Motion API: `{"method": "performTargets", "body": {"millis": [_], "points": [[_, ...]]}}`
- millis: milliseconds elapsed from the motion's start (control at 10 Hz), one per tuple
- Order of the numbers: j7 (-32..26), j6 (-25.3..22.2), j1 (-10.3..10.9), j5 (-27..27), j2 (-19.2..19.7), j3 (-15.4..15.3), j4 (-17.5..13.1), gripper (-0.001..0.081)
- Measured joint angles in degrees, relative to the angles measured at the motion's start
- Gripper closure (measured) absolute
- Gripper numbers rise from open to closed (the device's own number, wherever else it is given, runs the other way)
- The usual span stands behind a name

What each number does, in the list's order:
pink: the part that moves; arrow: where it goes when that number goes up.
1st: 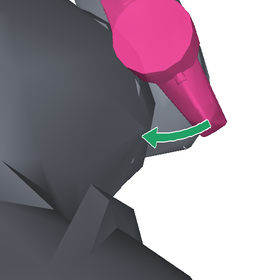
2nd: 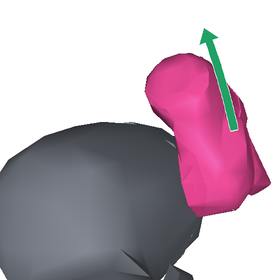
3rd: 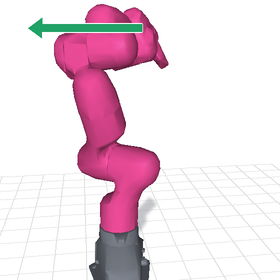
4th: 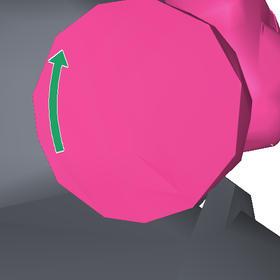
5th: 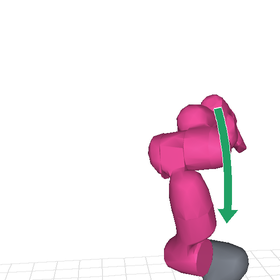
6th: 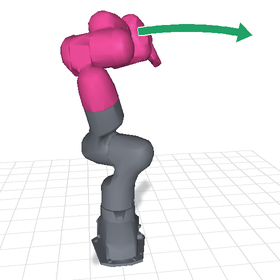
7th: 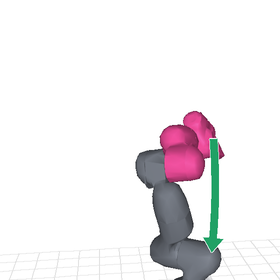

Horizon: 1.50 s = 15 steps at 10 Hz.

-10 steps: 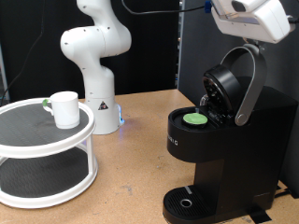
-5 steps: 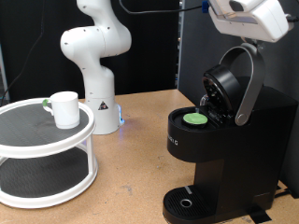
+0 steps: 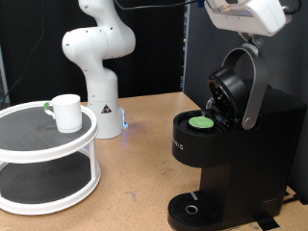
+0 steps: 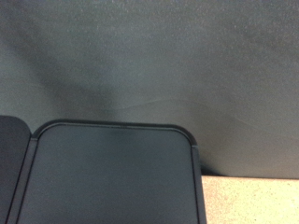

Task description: Make a cup of coffee with the keurig machine

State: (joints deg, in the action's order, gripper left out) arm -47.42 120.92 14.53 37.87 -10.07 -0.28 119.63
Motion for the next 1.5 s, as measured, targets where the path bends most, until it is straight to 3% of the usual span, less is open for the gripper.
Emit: {"method": "performTargets", "body": {"millis": [900,1500], "points": [[2.91,-4.29,-3.20,-8.76,-0.62,0.87,-1.09,0.0800],[1.03,-5.70,-5.92,-12.07,-0.81,3.02,0.71,0.0800]]}}
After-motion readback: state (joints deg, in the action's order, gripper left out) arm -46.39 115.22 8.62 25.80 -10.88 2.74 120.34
